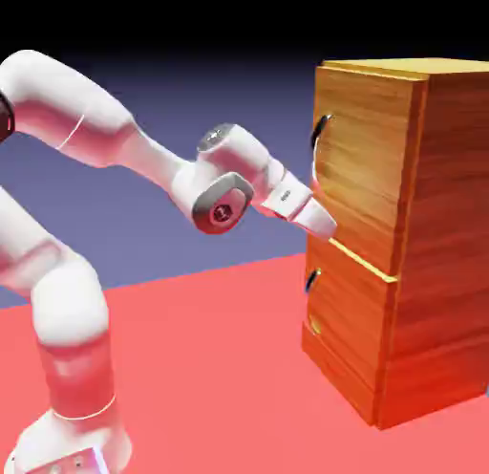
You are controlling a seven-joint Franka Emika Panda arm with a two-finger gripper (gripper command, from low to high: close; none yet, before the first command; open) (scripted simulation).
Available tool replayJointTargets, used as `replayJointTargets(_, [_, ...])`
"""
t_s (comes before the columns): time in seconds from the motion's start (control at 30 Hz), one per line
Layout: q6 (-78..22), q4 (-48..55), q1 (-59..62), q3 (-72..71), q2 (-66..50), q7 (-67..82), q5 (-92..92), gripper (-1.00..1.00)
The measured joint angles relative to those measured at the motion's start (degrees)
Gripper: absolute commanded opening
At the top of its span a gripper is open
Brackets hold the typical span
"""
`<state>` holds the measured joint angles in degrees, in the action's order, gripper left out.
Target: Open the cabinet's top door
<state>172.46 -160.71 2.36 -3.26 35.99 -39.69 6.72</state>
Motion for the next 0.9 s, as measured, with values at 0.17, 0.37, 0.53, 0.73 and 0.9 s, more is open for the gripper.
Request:
replayJointTargets(0.17, [-2.87,0.54,5.65,-6.04,6.18,5.14,12.46,0.0])
replayJointTargets(0.37, [-6.31,1.19,12.42,-13.3,13.6,11.3,27.41,0.0])
replayJointTargets(0.53, [-9.18,1.74,18.06,-19.34,19.78,16.43,39.88,0.0])
replayJointTargets(0.73, [-12.62,2.39,24.84,-26.59,27.19,22.6,54.83,0.0])
replayJointTargets(0.9, [-15.48,2.93,30.48,-32.64,33.37,27.73,67.29,0.0])
